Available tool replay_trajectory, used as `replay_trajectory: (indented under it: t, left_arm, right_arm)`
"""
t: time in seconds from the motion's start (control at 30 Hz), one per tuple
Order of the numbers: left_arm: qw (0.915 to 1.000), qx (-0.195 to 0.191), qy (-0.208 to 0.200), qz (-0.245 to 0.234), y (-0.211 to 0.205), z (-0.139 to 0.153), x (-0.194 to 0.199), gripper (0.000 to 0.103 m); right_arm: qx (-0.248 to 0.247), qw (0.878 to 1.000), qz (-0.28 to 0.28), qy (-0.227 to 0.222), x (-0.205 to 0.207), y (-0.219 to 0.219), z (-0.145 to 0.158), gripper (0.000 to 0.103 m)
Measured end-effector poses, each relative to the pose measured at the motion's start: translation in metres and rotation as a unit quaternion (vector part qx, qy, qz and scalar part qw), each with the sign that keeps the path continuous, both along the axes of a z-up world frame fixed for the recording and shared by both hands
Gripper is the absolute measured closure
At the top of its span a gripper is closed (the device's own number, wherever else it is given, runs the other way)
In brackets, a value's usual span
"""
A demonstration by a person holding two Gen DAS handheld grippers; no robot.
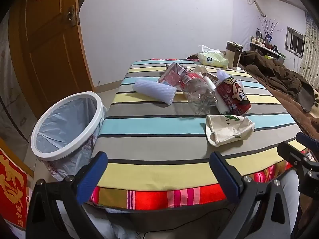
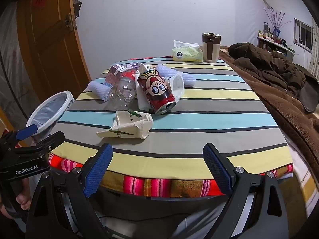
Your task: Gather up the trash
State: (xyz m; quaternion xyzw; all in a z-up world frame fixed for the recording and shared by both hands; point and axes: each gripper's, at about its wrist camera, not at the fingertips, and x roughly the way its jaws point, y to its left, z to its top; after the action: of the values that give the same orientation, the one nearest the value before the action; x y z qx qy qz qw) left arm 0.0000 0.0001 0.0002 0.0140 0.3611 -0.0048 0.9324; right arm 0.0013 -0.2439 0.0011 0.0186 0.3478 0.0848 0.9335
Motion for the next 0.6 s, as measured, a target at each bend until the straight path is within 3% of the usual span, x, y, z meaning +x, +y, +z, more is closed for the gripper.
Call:
replay_trajectory:
  t: [0.6]
  left_arm:
    - [0.9999,-0.005,-0.015,0.005,0.004,0.003,-0.009,0.0]
  right_arm:
    - [-0.011,1.0,0.009,-0.004,-0.004,0.009,0.003,0.009]
